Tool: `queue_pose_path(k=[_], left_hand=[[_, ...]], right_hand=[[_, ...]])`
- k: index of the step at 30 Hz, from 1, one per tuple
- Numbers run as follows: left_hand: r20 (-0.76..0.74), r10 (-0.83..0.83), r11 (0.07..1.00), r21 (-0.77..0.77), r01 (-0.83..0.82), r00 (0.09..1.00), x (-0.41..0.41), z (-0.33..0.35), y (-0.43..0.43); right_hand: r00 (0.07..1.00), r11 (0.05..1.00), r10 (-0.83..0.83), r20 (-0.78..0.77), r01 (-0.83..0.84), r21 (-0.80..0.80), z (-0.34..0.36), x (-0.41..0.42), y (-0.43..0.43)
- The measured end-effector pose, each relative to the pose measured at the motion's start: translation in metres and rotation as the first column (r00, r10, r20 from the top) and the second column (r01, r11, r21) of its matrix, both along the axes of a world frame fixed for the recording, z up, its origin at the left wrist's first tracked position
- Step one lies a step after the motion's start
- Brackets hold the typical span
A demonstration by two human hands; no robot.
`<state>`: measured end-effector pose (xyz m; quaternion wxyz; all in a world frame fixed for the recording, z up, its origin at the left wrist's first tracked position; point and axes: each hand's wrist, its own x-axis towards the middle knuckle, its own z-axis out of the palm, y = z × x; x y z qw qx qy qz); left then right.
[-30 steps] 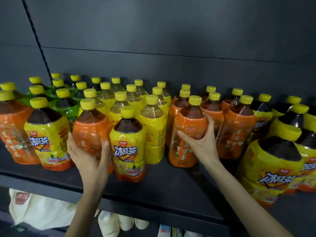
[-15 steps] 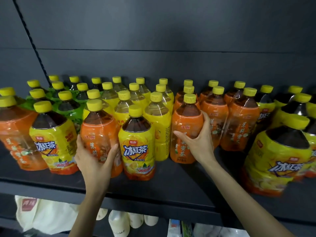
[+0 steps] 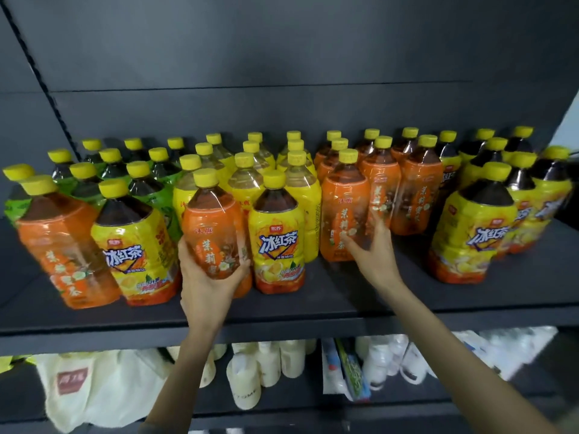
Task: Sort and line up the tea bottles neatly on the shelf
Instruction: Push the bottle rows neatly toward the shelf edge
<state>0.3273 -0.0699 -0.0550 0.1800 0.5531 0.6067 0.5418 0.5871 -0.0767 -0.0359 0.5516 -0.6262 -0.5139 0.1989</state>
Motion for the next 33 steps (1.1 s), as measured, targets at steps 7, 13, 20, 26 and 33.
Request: queue_pose_path(k=[7,13,20,26,33], left_hand=[[0.004,0.015,0.999,0.039,-0.015,1.0,-0.001,-0.001,-0.032],[0.072,0.013,0.999,0.047,-0.017,0.997,0.003,-0.002,-0.05],[0.156,-0.068,0.992,0.117,0.05,0.985,0.019,0.004,-0.07],[0.067,-0.158,0.965,0.22,0.14,0.985,0.04,0.017,-0.078],[-0.021,-0.216,0.954,0.208,0.215,0.976,0.079,0.023,-0.078]], right_hand=[[0.998,0.999,-0.009,0.064,0.006,0.051,-0.001,-0.022,-0.048],[0.983,0.965,0.109,0.146,-0.14,0.221,0.026,-0.053,-0.062],[0.864,0.854,0.417,0.282,-0.478,0.204,0.057,-0.103,-0.076],[0.847,0.796,0.513,0.142,-0.531,0.292,0.058,-0.112,-0.084],[0.903,0.837,0.429,-0.01,-0.393,0.381,0.056,-0.067,-0.08]])
